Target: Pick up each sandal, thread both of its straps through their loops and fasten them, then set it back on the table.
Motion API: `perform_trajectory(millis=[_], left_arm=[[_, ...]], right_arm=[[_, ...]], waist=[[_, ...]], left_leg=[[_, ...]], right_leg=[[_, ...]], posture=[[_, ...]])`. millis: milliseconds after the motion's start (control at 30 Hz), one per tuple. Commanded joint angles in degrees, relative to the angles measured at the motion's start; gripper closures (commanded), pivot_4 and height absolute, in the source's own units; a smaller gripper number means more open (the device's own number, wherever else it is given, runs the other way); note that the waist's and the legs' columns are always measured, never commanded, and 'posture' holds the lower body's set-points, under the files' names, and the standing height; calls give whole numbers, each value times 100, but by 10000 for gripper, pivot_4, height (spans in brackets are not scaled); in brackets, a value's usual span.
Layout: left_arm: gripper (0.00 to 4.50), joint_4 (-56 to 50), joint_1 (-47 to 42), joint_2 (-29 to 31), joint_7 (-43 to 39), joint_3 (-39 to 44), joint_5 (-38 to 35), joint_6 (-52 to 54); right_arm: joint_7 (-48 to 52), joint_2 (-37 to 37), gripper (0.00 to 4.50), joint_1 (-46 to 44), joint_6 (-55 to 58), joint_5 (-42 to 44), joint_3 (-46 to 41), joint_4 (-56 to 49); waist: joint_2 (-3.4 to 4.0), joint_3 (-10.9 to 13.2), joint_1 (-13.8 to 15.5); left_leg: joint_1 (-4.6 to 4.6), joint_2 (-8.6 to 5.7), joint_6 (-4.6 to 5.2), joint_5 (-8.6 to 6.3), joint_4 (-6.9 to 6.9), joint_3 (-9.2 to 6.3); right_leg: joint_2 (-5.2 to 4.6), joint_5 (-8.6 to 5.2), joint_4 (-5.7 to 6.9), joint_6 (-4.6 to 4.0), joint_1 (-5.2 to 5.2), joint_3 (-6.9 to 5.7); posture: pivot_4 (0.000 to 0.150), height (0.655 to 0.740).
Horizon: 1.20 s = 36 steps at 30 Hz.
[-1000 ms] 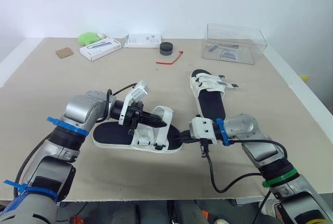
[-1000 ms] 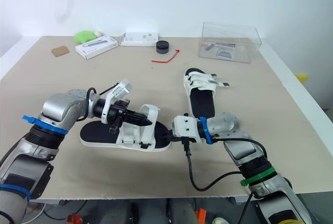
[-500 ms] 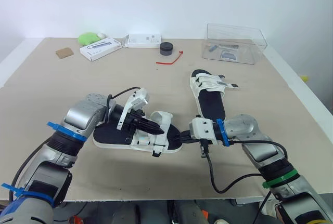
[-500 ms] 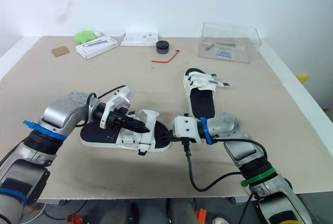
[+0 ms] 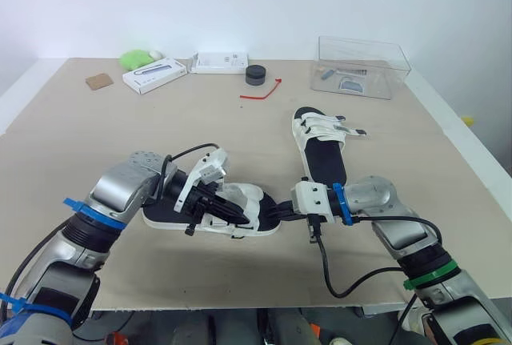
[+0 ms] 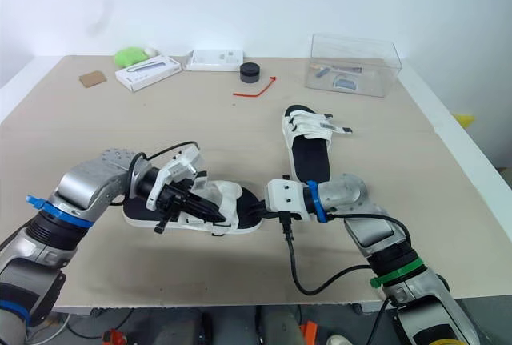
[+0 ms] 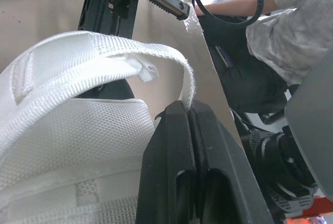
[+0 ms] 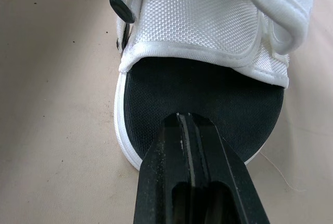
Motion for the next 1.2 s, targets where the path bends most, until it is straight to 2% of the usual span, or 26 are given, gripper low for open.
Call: perform_trajectory(millis=[33, 67, 133, 167, 200, 367, 500, 533, 600, 667, 733, 867, 900, 1067, 1200], left_arm=[[44760, -276, -168, 337, -173, 126, -266, 505], [40709, -346, -163, 454, -224, 124, -262, 490], [38544, -394, -160, 564, -211, 141, -250, 453], [33839, -404, -146, 625, -194, 159, -207, 364], [31282, -406, -125, 685, -177, 178, -136, 211], [31282, -470, -221, 1045, -223, 521, -322, 252], [31282, -684, -396, 1325, -230, 1136, -1081, 1075], [31282, -889, -366, 1500, -314, 1366, -1521, 1532], [31282, -1603, 213, 1898, -405, 1886, -2564, 2428], [31282, -2143, 996, 1933, -130, 2110, -2888, 2557], [31282, -2627, 1751, 1667, 504, 2259, -2796, 2266], [31282, -2972, 2596, 501, 2186, 2599, -2592, 1827], [31282, -3103, 2853, 331, 2415, 2461, -2233, 1412], [31282, -3264, 3522, 77, 2941, 1820, -923, -141], [31282, -3197, 3770, -53, 2991, 1672, -678, -717]], right_arm=[[-1, -145, 45000, 83, 73, -259, 50, 175], [0, -143, 45000, 77, 68, -260, 53, 184], [0, -135, 45000, 60, 64, -262, 58, 204], [3, -131, 45000, 53, 59, -261, 61, 214], [5, -124, 45000, 45, 49, -263, 66, 227], [32, -103, 45000, 12, -6, -258, 92, 291], [56, -111, 45000, -4, -33, -251, 88, 324], [68, -115, 45000, -9, -44, -247, 85, 336], [83, -102, 45000, -29, -81, -259, 101, 388], [82, -77, 45000, -55, -115, -271, 126, 446], [89, -54, 45000, -82, -143, -274, 147, 487], [118, -26, 45000, -106, -159, -265, 153, 517], [123, -24, 45000, -106, -165, -266, 156, 518], [141, -32, 45000, -93, -171, -256, 166, 502], [148, -38, 45000, -74, -186, -265, 171, 501]], waist=[[0, 1, -8], [0, 1, -11], [0, 0, -11], [1, 0, -7], [0, 0, -5], [0, 0, -5], [-4, 2, -6], [-4, 3, -6], [-3, 4, -36], [12, -5, -69], [15, -8, -60], [-19, -8, -5], [-25, -7, -4], [-19, -13, 7], [-17, -15, 7]], left_leg=[[0, 0, 0, 0, 0, 0], [-2, 2, 1, -1, -1, -1], [-2, 3, 2, -3, -3, -1], [-1, 4, 3, -3, -6, -4], [0, 6, 3, -3, -8, -7], [3, 4, 0, -1, -7, -2], [1, 4, -1, -1, -6, 0], [0, 4, 0, -1, -6, 0], [0, 4, 0, -2, -6, 3], [3, 7, 0, -8, -12, 6], [15, 4, 0, -15, -14, 4], [17, 7, -15, -5, -6, -13], [17, 8, -17, -2, 1, -14], [30, 9, -33, 16, -6, -7], [30, 11, -34, 17, -13, 1]], right_leg=[[1, -1, 0, -1, 0, 0], [4, -2, 0, -3, -3, 0], [8, -4, 0, -7, -4, -1], [8, -7, 1, -11, -3, -2], [7, -9, 0, -13, -2, -2], [3, -17, 1, -27, -2, -2], [1, -17, 0, -26, -2, -3], [0, -17, 0, -25, -3, -3], [1, -17, 0, -22, -5, 0], [-1, -20, 2, -6, -7, 4], [-7, -31, 4, 1, 2, 4], [-12, -27, 5, -21, 10, 3], [-12, -21, 7, -28, 13, 3], [-10, -7, 2, -37, 20, 5], [-5, -8, 1, -38, 16, 10]], posture=[[1500, 7400], [1500, 7400], [1500, 7400], [1500, 7400], [1500, 7400], [1500, 7400], [1500, 7400], [1500, 7400], [1500, 7400], [1500, 7400], [1500, 7400], [1500, 7400], [1500, 7400], [1500, 7400], [1500, 7400]])
